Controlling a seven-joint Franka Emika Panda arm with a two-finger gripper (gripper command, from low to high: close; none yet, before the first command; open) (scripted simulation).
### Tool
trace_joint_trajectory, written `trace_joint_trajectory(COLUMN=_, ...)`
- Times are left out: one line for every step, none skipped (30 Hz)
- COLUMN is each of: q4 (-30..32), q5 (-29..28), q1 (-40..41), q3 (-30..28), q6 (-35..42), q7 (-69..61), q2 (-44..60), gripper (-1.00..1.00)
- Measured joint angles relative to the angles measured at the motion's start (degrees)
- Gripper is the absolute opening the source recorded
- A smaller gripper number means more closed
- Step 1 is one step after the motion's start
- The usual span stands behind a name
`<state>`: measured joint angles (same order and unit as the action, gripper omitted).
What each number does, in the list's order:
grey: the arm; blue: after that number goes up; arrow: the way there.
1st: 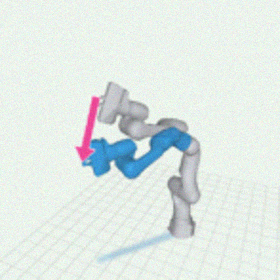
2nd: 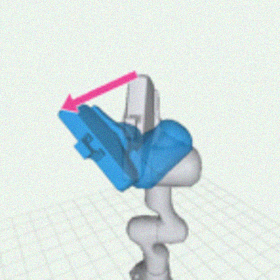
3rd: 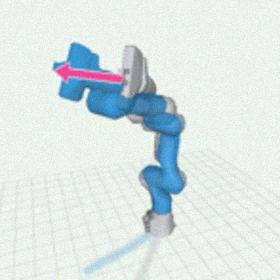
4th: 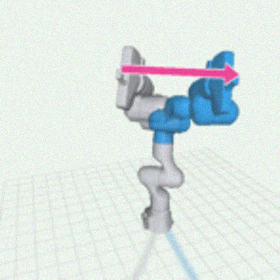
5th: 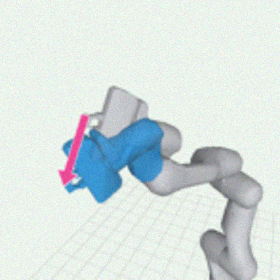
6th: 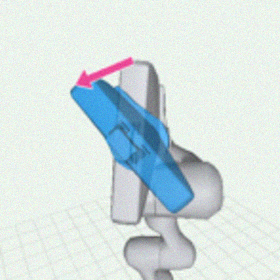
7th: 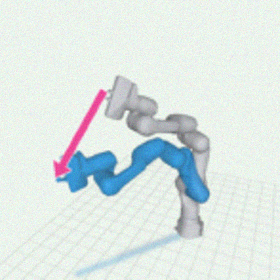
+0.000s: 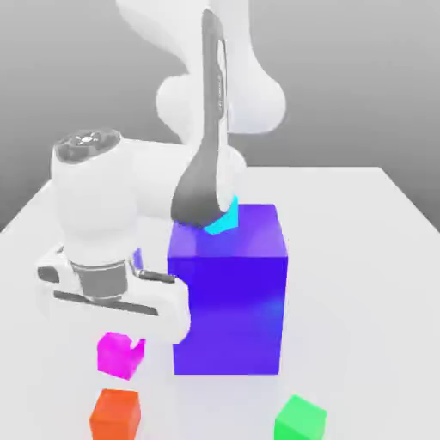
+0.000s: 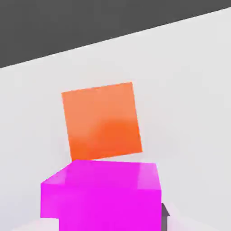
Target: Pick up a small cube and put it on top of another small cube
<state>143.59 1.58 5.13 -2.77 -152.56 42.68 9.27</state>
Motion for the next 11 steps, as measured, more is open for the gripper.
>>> trace_joint_trajectory(q4=-0.8, q5=-0.4, q1=-1.8, q3=1.2, q6=0.7, q7=0.9, q2=0.0, gripper=-1.0)
trace_joint_trajectory(q4=-1.5, q5=-0.9, q1=-3.3, q3=2.5, q6=1.4, q7=1.9, q2=0.0, gripper=-1.0)
trace_joint_trajectory(q4=-2.2, q5=-1.4, q1=-4.9, q3=3.8, q6=2.0, q7=2.8, q2=0.0, gripper=-1.0)
trace_joint_trajectory(q4=-3.2, q5=-2.0, q1=-6.5, q3=5.1, q6=2.2, q7=3.8, q2=0.8, gripper=-1.0)
trace_joint_trajectory(q4=-4.4, q5=-2.7, q1=-8.2, q3=6.1, q6=1.8, q7=4.8, q2=2.4, gripper=-1.0)
trace_joint_trajectory(q4=-5.8, q5=-3.7, q1=-10.1, q3=6.9, q6=0.5, q7=6.0, q2=5.1, gripper=-1.0)
trace_joint_trajectory(q4=-6.6, q5=-4.5, q1=-10.9, q3=7.3, q6=-1.1, q7=6.7, q2=7.4, gripper=-1.0)
trace_joint_trajectory(q4=-7.0, q5=-4.9, q1=-11.7, q3=7.2, q6=-2.5, q7=7.1, q2=9.3, gripper=1.0)
trace_joint_trajectory(q4=-7.0, q5=-4.9, q1=-11.7, q3=7.2, q6=-2.5, q7=7.1, q2=9.3, gripper=1.0)
trace_joint_trajectory(q4=-7.0, q5=-4.9, q1=-11.7, q3=7.2, q6=-2.5, q7=7.1, q2=9.3, gripper=1.0)
trace_joint_trajectory(q4=-7.0, q5=-4.9, q1=-11.7, q3=7.2, q6=-2.5, q7=7.1, q2=9.3, gripper=1.0)
